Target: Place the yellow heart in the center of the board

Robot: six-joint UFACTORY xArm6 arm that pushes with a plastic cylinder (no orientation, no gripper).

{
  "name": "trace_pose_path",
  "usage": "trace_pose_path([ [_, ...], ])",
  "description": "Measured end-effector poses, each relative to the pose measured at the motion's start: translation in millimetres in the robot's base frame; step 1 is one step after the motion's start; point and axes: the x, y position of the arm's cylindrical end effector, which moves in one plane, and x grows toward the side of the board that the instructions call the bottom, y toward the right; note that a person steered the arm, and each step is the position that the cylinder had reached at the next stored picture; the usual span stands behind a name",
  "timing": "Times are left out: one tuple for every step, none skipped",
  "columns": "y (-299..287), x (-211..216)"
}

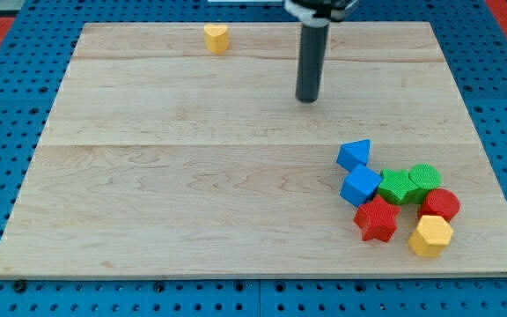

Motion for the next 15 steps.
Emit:
trace_pose_path([
  [16,-48],
  [18,-88],
  [-43,-119],
  [-92,-150],
  [-117,-148],
  [-155,-149],
  [-139,-129],
  [-119,-113],
  [-125,-122],
  [-154,-123],
  [-103,-67],
  [-65,15],
  [-47,49],
  [-40,50],
  [-41,57],
])
